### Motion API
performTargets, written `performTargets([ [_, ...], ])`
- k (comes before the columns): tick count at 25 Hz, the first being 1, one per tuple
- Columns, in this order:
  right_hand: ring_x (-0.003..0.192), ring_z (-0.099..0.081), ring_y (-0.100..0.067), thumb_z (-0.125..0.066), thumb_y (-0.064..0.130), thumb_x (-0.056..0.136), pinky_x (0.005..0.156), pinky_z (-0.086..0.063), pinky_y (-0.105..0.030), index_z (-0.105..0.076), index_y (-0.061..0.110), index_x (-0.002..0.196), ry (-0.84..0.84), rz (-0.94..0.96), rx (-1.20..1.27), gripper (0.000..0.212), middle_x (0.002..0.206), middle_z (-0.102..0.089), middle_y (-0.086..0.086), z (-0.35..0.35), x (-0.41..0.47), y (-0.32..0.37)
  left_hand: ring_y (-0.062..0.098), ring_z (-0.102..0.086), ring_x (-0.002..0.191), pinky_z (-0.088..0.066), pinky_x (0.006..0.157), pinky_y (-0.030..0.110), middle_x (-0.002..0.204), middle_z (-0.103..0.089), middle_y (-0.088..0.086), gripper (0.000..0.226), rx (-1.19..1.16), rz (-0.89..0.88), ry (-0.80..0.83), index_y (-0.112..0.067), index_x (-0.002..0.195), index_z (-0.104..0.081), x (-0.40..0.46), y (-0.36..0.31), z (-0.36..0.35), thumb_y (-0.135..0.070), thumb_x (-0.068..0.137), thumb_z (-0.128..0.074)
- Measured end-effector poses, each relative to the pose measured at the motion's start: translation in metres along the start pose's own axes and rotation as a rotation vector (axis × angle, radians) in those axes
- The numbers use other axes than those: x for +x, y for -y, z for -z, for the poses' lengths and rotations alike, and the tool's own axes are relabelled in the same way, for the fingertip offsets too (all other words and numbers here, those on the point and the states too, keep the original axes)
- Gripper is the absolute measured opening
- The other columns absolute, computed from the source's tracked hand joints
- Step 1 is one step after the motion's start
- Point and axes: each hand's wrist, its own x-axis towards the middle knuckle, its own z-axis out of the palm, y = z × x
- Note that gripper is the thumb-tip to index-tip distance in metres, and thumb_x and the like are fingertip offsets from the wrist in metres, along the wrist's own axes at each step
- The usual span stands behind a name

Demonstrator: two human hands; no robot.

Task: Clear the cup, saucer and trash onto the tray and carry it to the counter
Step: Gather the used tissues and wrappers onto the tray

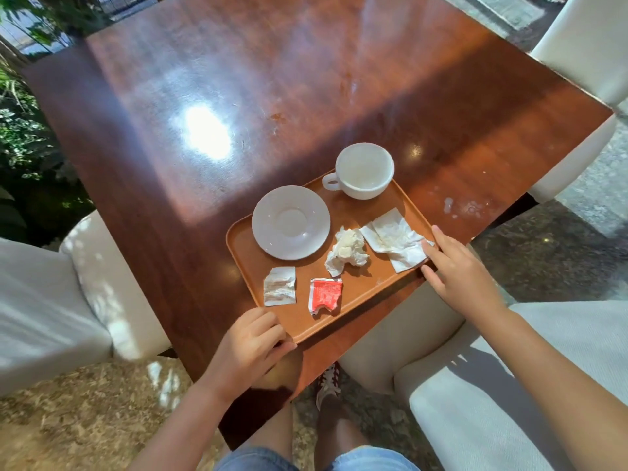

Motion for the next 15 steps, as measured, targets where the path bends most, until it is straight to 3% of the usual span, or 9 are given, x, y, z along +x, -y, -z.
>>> performTargets([
  [6, 0.106, -0.06, -0.043, -0.076, 0.006, 0.072, 0.082, -0.054, -0.048, -0.065, -0.006, 0.105, 0.008, -0.001, 0.038, 0.037, 0.124, -0.056, -0.032, -0.014, 0.034, 0.044, 0.015, -0.045, 0.073, -0.04, 0.065, 0.023, 0.071, -0.057, 0.0, 0.041, 0.116, 0.049, 0.008, -0.011, 0.07, -0.064, -0.01, 0.052, 0.03, -0.042, 0.092, -0.047],
  [15, 0.104, -0.059, -0.044, -0.075, 0.005, 0.073, 0.074, -0.057, -0.046, -0.064, -0.005, 0.1, 0.049, -0.024, 0.057, 0.031, 0.122, -0.056, -0.033, -0.028, 0.064, 0.1, 0.019, -0.054, 0.08, -0.046, 0.068, 0.024, 0.08, -0.062, 0.004, 0.033, 0.134, 0.152, -0.111, -0.005, 0.071, -0.064, -0.034, 0.094, 0.056, -0.034, 0.088, -0.057],
])
